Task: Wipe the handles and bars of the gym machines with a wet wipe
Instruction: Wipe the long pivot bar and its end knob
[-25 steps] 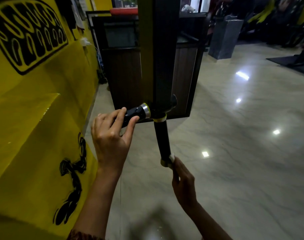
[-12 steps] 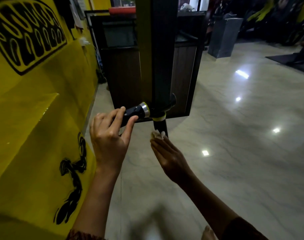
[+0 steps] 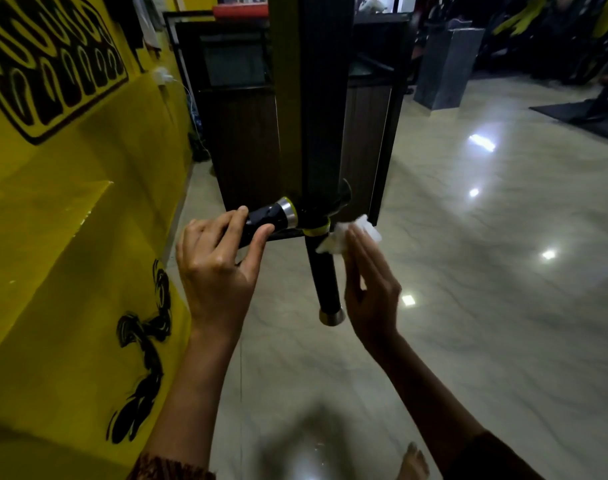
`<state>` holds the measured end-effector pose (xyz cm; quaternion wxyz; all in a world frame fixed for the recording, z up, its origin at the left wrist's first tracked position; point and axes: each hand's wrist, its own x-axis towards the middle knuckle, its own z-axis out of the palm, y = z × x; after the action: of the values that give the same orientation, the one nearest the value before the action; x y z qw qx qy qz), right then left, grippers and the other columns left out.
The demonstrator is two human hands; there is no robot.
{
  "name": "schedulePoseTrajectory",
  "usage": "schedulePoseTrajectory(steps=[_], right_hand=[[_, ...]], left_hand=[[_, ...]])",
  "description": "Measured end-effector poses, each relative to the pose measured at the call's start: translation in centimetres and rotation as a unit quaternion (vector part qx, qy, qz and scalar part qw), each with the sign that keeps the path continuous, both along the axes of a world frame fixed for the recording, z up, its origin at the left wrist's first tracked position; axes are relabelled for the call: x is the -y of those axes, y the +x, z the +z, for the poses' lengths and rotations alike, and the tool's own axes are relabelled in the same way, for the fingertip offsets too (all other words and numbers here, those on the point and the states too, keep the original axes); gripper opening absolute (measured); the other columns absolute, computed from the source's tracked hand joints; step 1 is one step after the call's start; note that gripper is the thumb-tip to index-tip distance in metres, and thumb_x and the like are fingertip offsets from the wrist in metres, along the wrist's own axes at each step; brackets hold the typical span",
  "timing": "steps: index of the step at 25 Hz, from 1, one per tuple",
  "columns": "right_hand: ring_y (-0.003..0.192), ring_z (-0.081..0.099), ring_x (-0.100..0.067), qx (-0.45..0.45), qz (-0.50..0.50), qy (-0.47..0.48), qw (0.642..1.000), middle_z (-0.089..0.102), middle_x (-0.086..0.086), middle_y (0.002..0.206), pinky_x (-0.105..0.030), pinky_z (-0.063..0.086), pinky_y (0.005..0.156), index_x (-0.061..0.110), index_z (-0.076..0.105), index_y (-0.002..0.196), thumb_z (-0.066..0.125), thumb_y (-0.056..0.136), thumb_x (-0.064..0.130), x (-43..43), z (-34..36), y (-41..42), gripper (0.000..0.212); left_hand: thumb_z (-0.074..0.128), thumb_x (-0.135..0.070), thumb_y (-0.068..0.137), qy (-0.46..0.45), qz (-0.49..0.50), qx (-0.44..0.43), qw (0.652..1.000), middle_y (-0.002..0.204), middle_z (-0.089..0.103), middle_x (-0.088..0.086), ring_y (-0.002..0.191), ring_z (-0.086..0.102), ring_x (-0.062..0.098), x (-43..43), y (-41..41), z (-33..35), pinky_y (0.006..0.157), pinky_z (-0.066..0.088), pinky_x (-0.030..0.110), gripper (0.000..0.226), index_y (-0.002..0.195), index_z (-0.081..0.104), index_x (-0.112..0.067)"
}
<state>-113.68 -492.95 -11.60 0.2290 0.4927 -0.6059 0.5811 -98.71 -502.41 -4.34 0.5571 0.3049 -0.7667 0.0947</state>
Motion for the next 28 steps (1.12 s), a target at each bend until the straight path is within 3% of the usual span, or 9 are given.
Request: schedulePoseTrajectory(steps=[4, 8, 11, 14, 17, 20, 22, 24, 28], right_hand=[[0.122, 0.044, -0.016, 0.044, 0.040, 0.034, 0.998, 0.047, -0.018, 0.130, -0.018, 0.039, 0.102, -0.004, 0.047, 0.127, 0.045, 0.095, 0.019, 1.3, -1.4, 1.5, 0.040], [0.094, 0.062, -0.020, -0.023, -0.001, 0.124, 0.992, 0.061, -0.023, 0.115, -0.008, 0.039, 0.094, 0.001, 0.045, 0.129, 0.042, 0.093, 0.012, -2.8, -6.4, 2.1, 0.038], [0.108, 0.061, -0.027, -0.113, -0.016, 0.178, 0.977, 0.056, -0.019, 0.122, -0.026, 0.045, 0.097, -0.003, 0.053, 0.123, 0.043, 0.092, 0.004, -5.2, -7.2, 2.7, 0.033], [0.122, 0.051, -0.026, -0.155, 0.037, 0.110, 0.981, 0.049, -0.019, 0.129, -0.029, 0.044, 0.101, -0.005, 0.049, 0.124, 0.054, 0.081, -0.007, -4.7, -2.5, 4.1, 0.043], [0.130, 0.043, -0.028, -0.162, 0.093, 0.000, 0.982, 0.042, -0.023, 0.134, -0.034, 0.041, 0.105, -0.007, 0.041, 0.128, 0.055, 0.082, -0.011, -1.7, 5.5, 5.8, 0.048], [0.131, 0.039, -0.029, -0.126, 0.104, 0.017, 0.986, 0.042, -0.022, 0.137, -0.041, 0.038, 0.107, -0.008, 0.045, 0.128, 0.051, 0.085, -0.010, 2.6, 9.5, 6.3, 0.043], [0.123, 0.049, -0.032, -0.097, 0.082, 0.074, 0.989, 0.055, -0.022, 0.127, -0.046, 0.041, 0.104, -0.007, 0.054, 0.122, 0.046, 0.085, -0.005, 4.4, 9.4, 6.8, 0.038], [0.115, 0.056, -0.034, -0.141, 0.038, 0.083, 0.986, 0.062, -0.022, 0.117, -0.043, 0.041, 0.104, -0.006, 0.060, 0.115, 0.041, 0.085, -0.001, 4.8, 7.9, 7.2, 0.036], [0.118, 0.054, -0.031, -0.224, 0.015, 0.061, 0.973, 0.060, -0.022, 0.120, -0.041, 0.043, 0.101, -0.005, 0.060, 0.115, 0.041, 0.096, 0.004, 3.3, 4.6, 7.1, 0.029]], left_hand=[[0.068, -0.030, 0.083, -0.002, -0.007, 0.001, 1.000, 0.092, 0.070, 0.013, 0.089, 0.046, 0.020, 0.0, 0.1, 0.0, 0.077, 0.036, 0.033, 0.035, 0.102, 0.068, -0.001], [0.067, -0.031, 0.083, 0.001, -0.007, -0.003, 1.000, 0.092, 0.070, 0.012, 0.090, 0.045, 0.019, 0.0, 0.1, -0.1, 0.078, 0.036, 0.032, 0.035, 0.102, 0.068, -0.002], [0.065, -0.031, 0.084, 0.005, -0.025, -0.002, 1.000, 0.096, 0.069, 0.014, 0.093, 0.046, 0.019, 0.1, 0.1, -0.1, 0.082, 0.039, 0.034, 0.037, 0.104, 0.067, -0.001], [0.062, -0.029, 0.084, 0.032, -0.073, -0.021, 0.997, 0.118, 0.061, 0.020, 0.113, 0.047, 0.022, -0.4, 0.8, 0.1, 0.098, 0.041, 0.039, 0.042, 0.113, 0.062, 0.002], [0.060, -0.027, 0.085, 0.083, -0.091, -0.075, 0.990, 0.129, 0.052, 0.017, 0.121, 0.046, 0.018, -0.7, 3.1, 0.5, 0.101, 0.037, 0.019, 0.045, 0.119, 0.058, 0.003], [0.061, -0.027, 0.084, 0.126, -0.158, -0.065, 0.977, 0.125, 0.055, 0.008, 0.116, 0.052, 0.009, 0.0, 5.4, 0.2, 0.095, 0.042, 0.012, 0.044, 0.120, 0.058, 0.000], [0.062, -0.029, 0.082, 0.162, -0.202, -0.056, 0.964, 0.125, 0.056, 0.002, 0.113, 0.056, 0.007, 0.4, 6.0, -0.1, 0.091, 0.048, 0.018, 0.048, 0.123, 0.055, -0.005], [0.063, -0.031, 0.081, 0.184, -0.216, -0.060, 0.957, 0.125, 0.056, -0.001, 0.116, 0.054, 0.004, 0.4, 6.2, -0.2, 0.093, 0.049, 0.023, 0.051, 0.126, 0.052, -0.010], [0.069, -0.031, 0.078, 0.209, -0.219, -0.084, 0.949, 0.123, 0.055, -0.010, 0.116, 0.052, -0.004, 0.5, 6.2, 0.0, 0.092, 0.048, 0.018, 0.051, 0.124, 0.053, -0.014]])
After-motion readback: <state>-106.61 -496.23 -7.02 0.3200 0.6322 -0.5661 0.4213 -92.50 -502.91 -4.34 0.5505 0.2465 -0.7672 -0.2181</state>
